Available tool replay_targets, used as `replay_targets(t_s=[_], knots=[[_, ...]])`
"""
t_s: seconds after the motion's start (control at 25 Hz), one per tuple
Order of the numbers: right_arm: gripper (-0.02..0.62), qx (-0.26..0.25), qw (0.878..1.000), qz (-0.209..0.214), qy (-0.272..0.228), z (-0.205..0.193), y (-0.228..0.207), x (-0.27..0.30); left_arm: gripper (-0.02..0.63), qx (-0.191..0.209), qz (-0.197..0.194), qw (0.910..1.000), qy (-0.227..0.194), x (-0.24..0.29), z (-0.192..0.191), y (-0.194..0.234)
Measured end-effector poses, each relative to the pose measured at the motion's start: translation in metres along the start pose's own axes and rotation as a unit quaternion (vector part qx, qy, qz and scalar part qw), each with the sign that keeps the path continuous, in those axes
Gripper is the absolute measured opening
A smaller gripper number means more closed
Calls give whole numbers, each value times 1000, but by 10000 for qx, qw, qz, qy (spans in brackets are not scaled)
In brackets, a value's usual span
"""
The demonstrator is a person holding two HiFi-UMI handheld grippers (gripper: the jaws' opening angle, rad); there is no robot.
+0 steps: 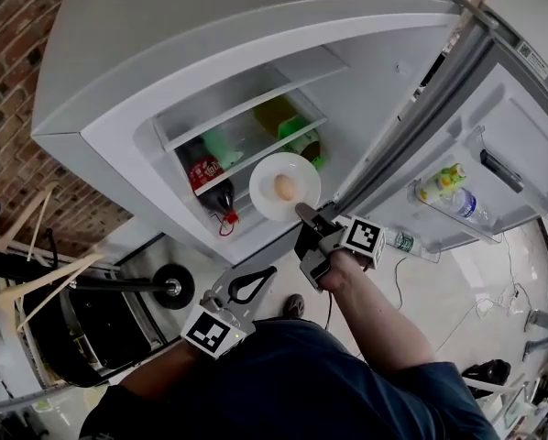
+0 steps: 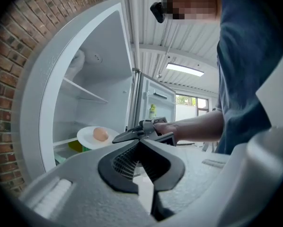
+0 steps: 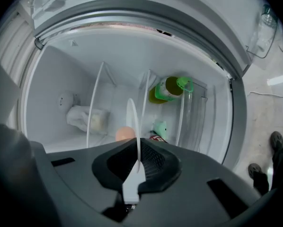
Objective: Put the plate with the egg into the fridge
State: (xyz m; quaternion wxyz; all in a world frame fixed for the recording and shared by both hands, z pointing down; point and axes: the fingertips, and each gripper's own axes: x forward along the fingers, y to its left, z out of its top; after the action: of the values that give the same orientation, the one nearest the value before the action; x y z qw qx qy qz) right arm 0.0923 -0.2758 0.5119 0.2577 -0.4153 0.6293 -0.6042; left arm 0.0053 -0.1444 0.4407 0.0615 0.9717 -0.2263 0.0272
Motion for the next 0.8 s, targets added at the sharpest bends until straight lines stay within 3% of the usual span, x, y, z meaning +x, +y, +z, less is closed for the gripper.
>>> replay_targets(t_s=[0.32, 0.8], knots=[[18, 255, 9994, 164, 181, 8, 4, 42, 5, -12, 349, 9994, 72, -2, -5, 10], [20, 301, 9990, -110, 323, 24, -3, 87, 5, -101, 631, 9980, 19, -5, -6, 17]])
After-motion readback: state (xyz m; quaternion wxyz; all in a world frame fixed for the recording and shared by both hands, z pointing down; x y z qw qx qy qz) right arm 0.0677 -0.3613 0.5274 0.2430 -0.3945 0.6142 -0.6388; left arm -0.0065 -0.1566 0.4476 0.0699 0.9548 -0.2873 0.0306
